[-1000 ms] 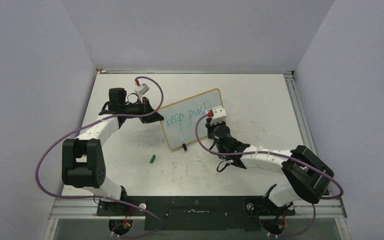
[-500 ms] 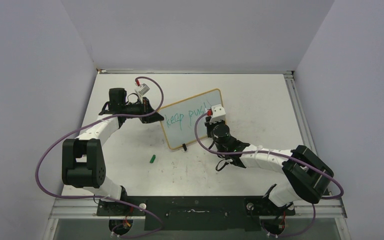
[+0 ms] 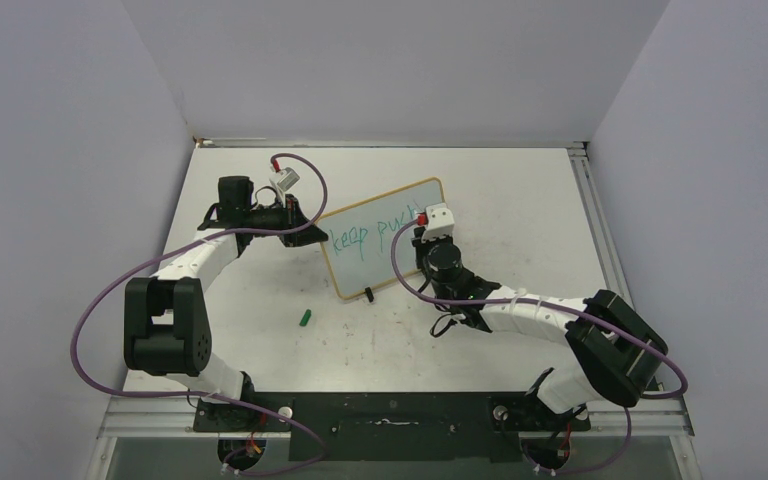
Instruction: Write a sentence on the whiteboard
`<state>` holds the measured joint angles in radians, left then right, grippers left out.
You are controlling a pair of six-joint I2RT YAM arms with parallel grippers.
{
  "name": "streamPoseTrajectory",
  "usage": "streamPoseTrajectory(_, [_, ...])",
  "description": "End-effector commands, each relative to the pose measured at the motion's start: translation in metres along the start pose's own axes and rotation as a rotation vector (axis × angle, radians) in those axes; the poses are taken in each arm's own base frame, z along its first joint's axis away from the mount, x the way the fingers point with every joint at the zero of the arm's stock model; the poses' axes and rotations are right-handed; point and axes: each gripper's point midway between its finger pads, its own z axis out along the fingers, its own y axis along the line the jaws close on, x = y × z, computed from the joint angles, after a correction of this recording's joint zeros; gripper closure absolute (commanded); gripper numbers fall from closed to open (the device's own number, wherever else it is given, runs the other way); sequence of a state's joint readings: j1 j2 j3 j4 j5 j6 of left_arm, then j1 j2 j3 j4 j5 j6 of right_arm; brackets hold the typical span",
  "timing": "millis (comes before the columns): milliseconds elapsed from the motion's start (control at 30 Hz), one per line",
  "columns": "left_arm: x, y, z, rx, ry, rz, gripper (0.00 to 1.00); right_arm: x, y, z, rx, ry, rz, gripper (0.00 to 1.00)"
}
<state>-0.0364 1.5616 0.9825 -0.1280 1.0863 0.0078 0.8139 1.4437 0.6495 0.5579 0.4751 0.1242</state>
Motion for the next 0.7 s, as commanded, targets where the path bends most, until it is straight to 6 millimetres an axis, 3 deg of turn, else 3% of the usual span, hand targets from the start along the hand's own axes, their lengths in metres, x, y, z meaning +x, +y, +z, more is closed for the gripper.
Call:
streamPoseTrajectory(0, [-0.022, -0.003, -0.006, -0.023, -0.034, 0.08, 1.0, -0.007, -0.005, 0.002, 0.021, -0.016, 0.034, 0.95])
streamPoseTrajectory(400, [-0.022, -0.003, -0.006, -0.023, -0.034, 0.081, 1.0, 0.025, -0.005, -0.008, 0.001, 0.052, 0.041, 0.95])
streamPoseTrajectory(533, [-0.022, -0.003, -0.006, -0.023, -0.034, 0.08, 1.0, 0.02, -0.008, -0.01, 0.009, 0.041, 0.04, 0.95])
streamPoseTrajectory(667, [-0.022, -0.004, -0.006, -0.023, -0.035, 0.084, 1.0, 0.002, -0.011, -0.013, 0.013, -0.001, 0.048, 0.95])
